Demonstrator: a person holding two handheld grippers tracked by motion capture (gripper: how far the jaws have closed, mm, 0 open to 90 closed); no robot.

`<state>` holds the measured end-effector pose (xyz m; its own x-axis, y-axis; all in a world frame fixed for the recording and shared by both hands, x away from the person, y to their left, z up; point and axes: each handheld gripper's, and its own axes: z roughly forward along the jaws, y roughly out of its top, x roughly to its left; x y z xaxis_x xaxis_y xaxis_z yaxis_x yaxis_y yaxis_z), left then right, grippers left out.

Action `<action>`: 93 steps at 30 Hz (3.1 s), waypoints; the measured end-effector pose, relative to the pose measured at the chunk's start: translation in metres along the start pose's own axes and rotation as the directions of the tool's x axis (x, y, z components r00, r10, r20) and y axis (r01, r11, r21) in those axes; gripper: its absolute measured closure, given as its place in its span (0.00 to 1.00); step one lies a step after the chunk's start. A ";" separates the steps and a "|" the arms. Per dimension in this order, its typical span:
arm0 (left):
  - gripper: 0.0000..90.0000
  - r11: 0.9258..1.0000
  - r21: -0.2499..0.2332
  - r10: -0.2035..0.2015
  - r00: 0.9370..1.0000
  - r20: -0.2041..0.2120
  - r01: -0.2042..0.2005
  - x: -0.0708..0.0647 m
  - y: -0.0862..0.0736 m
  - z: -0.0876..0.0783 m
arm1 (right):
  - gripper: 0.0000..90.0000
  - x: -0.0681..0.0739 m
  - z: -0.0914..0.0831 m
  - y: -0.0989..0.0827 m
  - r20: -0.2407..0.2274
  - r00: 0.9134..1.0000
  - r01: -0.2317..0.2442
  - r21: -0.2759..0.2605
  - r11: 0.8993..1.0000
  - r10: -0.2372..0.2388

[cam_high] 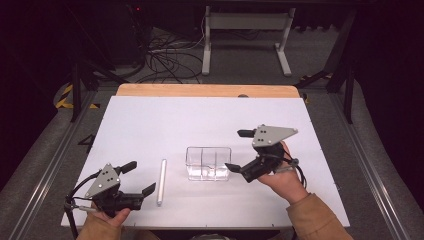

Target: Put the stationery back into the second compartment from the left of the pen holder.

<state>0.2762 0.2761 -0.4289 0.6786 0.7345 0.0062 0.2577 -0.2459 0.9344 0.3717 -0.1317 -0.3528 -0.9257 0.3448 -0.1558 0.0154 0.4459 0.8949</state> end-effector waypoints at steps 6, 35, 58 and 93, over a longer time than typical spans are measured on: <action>0.11 1.000 0.000 0.003 1.000 -0.014 -0.003 0.000 0.003 0.001 | 0.00 0.003 -0.030 -0.026 0.096 0.993 -0.054 -0.101 0.993 0.064; 0.12 0.998 0.060 -0.016 1.000 -0.026 0.017 0.004 0.027 0.018 | 0.01 0.019 -0.068 -0.124 0.127 0.940 -0.288 -0.204 0.936 0.317; 0.15 0.988 0.146 -0.038 0.994 -0.100 0.052 0.000 0.047 0.030 | 0.18 0.021 -0.066 -0.133 0.279 0.924 -0.241 -0.113 0.964 0.263; 0.20 0.870 0.434 -0.130 0.958 -0.257 0.234 -0.002 0.069 0.061 | 0.26 0.017 -0.063 -0.129 0.285 0.912 -0.285 -0.070 0.956 0.293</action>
<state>0.3349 0.2190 -0.3861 0.4397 0.8978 -0.0237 0.6815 -0.3163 0.6599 0.3307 -0.2353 -0.4447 -0.7323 0.6810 0.0008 0.2521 0.2699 0.9293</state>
